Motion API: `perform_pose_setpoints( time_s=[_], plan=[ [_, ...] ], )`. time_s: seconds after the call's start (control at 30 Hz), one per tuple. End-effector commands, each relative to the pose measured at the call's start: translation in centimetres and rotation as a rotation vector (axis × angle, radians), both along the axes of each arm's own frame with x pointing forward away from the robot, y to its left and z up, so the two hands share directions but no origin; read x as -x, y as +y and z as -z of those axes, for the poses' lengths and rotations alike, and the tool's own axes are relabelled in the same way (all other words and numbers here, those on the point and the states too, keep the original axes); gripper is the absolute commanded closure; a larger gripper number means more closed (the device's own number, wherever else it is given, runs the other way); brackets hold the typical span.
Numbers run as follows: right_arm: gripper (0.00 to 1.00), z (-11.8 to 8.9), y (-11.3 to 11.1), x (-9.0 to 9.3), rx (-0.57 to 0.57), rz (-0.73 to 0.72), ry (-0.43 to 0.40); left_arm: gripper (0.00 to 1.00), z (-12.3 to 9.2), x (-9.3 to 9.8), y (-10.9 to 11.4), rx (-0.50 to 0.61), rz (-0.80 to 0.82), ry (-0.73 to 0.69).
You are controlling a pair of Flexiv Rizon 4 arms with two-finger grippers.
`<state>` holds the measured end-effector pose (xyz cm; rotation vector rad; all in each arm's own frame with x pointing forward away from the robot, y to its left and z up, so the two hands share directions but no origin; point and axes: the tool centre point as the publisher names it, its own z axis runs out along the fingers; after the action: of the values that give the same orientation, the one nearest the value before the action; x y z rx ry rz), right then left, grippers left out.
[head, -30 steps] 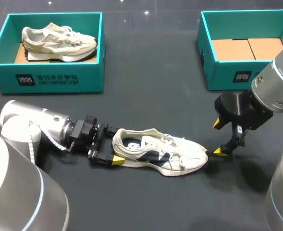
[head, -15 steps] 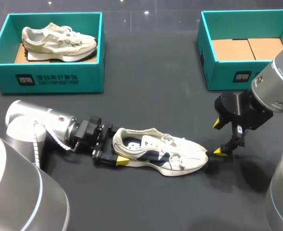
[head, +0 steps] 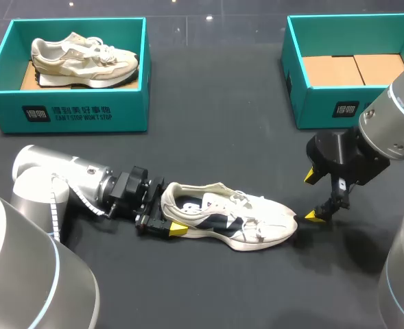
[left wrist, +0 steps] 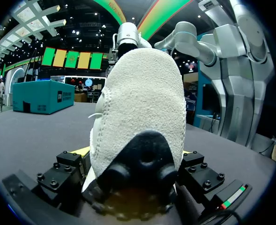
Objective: Take the shoe out of the shoebox, open the shoe tongue, remove and reinsert the insole, then place the shoe into the shoebox
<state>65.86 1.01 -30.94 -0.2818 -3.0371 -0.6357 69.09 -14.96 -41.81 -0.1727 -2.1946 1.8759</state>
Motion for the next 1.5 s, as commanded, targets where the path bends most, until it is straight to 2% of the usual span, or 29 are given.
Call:
perform_pose_setpoints(
  time_s=[0.03, 0.3, 0.67, 1.5],
  plan=[
    [0.0, 0.1, 0.0, 0.2, 0.001, 0.001, -0.003, 1.0, 0.1, 0.2, -0.2, 0.005, 0.0, 0.0],
    [0.0, 0.1, 0.0, 0.2, 0.001, 0.001, -0.003, 1.0, -0.4, 1.3, 0.1, -0.007, -0.05, -0.023],
    [0.0, 0.1, 0.0, 0.2, 0.001, 0.001, -0.003, 1.0, -0.2, 2.1, 0.4, -0.042, -0.179, 0.019],
    [0.0, 0.1, 0.0, 0.2, 0.001, 0.001, -0.003, 1.0, 0.5, 1.4, 0.2, -0.046, -0.13, -0.002]
  ],
)
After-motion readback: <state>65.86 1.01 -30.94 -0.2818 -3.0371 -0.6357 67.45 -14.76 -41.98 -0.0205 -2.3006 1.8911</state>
